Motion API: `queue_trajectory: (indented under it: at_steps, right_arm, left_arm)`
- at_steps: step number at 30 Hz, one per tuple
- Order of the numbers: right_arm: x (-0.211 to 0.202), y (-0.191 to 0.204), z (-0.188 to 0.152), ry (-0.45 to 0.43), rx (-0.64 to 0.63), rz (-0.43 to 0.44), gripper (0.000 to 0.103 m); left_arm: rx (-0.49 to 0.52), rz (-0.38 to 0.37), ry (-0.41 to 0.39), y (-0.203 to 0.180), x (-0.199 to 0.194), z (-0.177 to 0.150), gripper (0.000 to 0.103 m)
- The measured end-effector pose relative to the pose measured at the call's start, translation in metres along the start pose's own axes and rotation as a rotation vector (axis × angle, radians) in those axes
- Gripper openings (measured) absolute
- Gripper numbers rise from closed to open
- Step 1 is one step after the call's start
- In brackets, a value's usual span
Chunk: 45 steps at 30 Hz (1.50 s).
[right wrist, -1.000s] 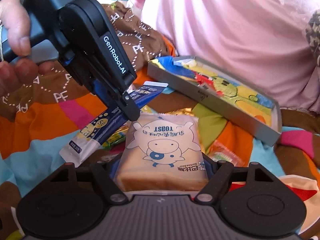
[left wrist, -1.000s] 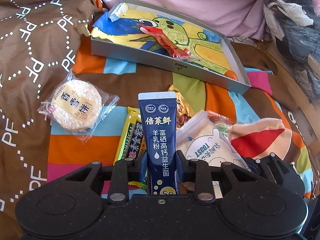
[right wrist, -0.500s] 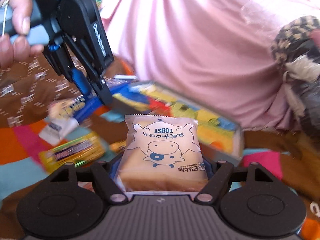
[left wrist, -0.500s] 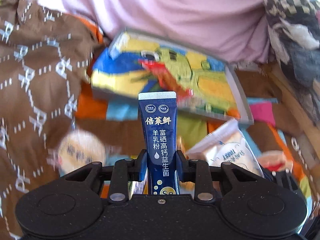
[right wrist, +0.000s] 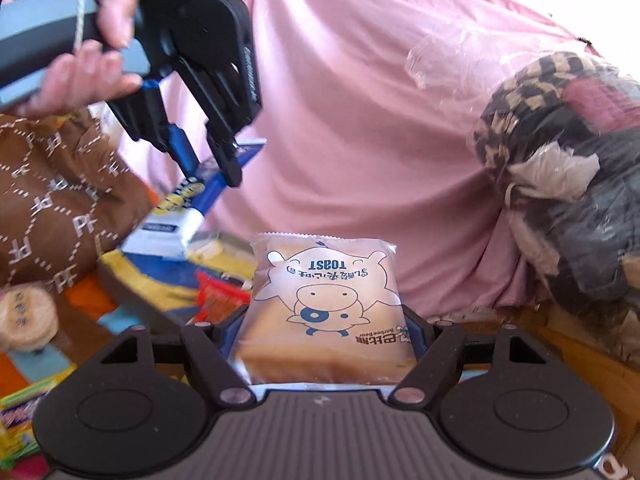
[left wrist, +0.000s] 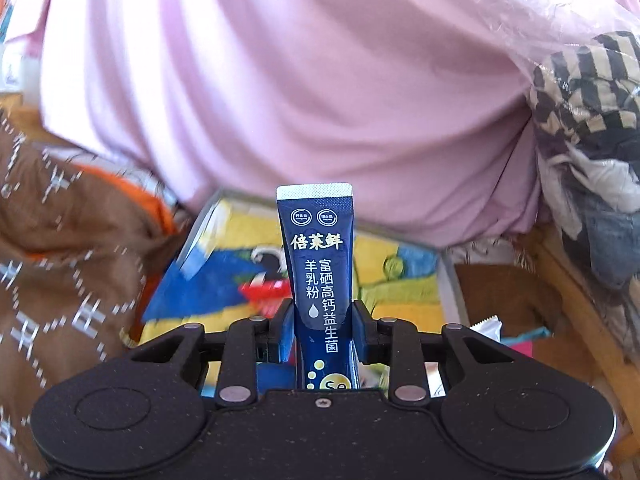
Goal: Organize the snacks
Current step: 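Lift the blue stick with the left tool while the right tool carries the TOAST bag into the gray tray, then open the left tool to drop the blue stick while the right tool releases the TOAST bag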
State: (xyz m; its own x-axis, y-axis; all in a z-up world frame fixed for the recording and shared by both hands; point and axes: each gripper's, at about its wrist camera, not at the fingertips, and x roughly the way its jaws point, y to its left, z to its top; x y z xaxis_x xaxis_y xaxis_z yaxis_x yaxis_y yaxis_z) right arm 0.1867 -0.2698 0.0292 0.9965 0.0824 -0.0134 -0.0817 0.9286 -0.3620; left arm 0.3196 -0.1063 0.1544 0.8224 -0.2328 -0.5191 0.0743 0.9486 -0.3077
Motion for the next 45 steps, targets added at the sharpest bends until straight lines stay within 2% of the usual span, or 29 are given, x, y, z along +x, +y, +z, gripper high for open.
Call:
queue_trajectory:
  at_steps: [7, 19, 32, 36, 38, 40, 43, 45]
  right_arm:
    - [0.033, -0.018, 0.003, 0.006, 0.078, -0.025, 0.079]
    - [0.081, -0.028, -0.017, 0.077, 0.151, -0.042, 0.075]
    - [0.090, -0.028, -0.021, 0.103, 0.163, -0.026, 0.075]
    - [0.090, -0.029, -0.021, 0.109, 0.174, -0.028, 0.078]
    - [0.089, -0.028, -0.021, 0.108, 0.176, -0.032, 0.083]
    - [0.087, -0.028, -0.020, 0.102, 0.170, -0.041, 0.087]
    - [0.084, -0.028, -0.017, 0.088, 0.168, -0.050, 0.093]
    - [0.081, -0.028, -0.015, 0.076, 0.164, -0.056, 0.097]
  left_arm:
    - [0.026, 0.036, -0.035, -0.021, 0.034, 0.017, 0.031]
    - [0.083, 0.092, 0.036, -0.029, 0.099, 0.010, 0.031]
    - [0.054, 0.116, 0.108, -0.021, 0.134, -0.002, 0.032]
    - [0.026, 0.128, 0.139, -0.018, 0.139, -0.003, 0.034]
    - [0.021, 0.130, 0.139, -0.016, 0.139, -0.002, 0.037]
    - [0.025, 0.136, 0.138, -0.016, 0.138, -0.001, 0.054]
    - [0.017, 0.146, 0.122, -0.015, 0.131, 0.000, 0.073]
    - [0.002, 0.145, 0.115, -0.013, 0.126, 0.001, 0.079]
